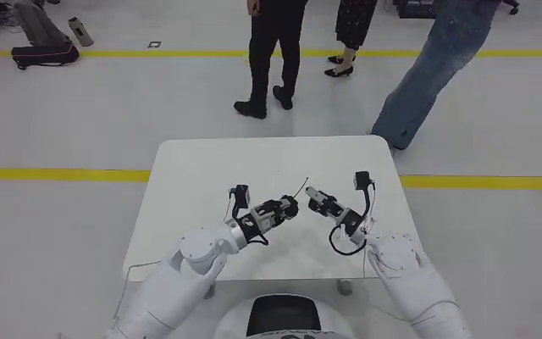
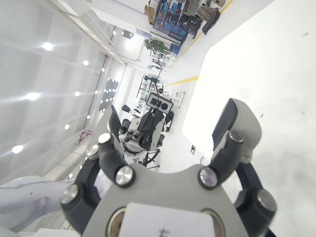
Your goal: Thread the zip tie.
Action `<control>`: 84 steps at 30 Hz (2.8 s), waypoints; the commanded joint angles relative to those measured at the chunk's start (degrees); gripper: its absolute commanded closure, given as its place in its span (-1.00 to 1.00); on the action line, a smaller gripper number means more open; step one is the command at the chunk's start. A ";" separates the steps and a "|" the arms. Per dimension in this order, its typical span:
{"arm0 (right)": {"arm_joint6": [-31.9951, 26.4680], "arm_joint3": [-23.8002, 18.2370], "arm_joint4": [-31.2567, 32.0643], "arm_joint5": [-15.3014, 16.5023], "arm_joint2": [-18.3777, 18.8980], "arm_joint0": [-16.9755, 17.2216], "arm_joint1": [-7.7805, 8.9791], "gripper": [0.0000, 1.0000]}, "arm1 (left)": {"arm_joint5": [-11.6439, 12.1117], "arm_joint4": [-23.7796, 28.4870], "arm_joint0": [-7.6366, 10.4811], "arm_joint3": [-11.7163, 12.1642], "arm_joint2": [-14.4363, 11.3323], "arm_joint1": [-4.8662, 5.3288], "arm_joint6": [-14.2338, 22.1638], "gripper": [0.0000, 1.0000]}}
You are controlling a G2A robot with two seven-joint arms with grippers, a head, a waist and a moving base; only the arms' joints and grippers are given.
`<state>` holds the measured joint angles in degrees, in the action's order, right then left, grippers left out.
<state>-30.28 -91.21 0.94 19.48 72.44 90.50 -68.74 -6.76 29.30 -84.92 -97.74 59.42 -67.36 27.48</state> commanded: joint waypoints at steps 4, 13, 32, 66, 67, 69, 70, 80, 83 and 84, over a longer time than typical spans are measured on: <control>0.15 0.01 -0.66 0.00 -0.07 0.00 -0.01 -1.00 | -0.43 -1.65 0.39 -0.36 0.52 0.24 1.14 1.00; -3.86 -1.31 2.31 0.00 2.83 -0.07 0.98 -1.00 | -10.93 5.49 1.80 0.22 3.41 0.68 2.59 1.00; -11.86 -4.81 6.81 0.00 6.83 -0.23 3.20 -1.00 | -12.57 11.36 6.26 4.16 2.38 4.35 12.66 1.00; -13.87 -9.94 10.30 0.00 3.92 -3.79 9.54 -1.00 | -12.72 9.91 8.03 2.69 4.39 8.76 24.22 1.00; -13.87 -9.94 10.30 0.00 3.92 -3.79 9.54 -1.00 | -12.72 12.25 7.95 3.73 3.99 8.75 24.70 1.00; -13.55 -10.40 10.76 0.00 3.54 -3.72 9.54 -1.00 | -12.72 16.44 8.71 6.21 2.72 9.03 26.66 1.00; -13.74 -10.88 11.08 0.00 3.40 -3.80 9.59 -1.00 | -12.72 18.65 9.48 7.48 1.81 9.29 28.29 1.00; -17.94 -13.47 10.91 0.00 3.00 -4.85 11.07 -1.00 | -12.72 30.99 20.04 15.85 -11.05 14.29 36.31 1.00; -18.52 -12.41 7.73 0.00 3.31 -4.83 11.50 -1.00 | -12.72 31.16 22.93 15.95 -14.40 16.01 34.49 1.00; -19.13 -11.91 6.09 0.00 3.44 -4.89 11.60 -1.00 | -12.72 31.54 23.58 15.75 -15.35 16.47 34.19 1.00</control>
<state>-48.89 -103.66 9.04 19.48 75.74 85.65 -57.23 -19.48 60.52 -62.09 -81.77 45.23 -51.44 62.20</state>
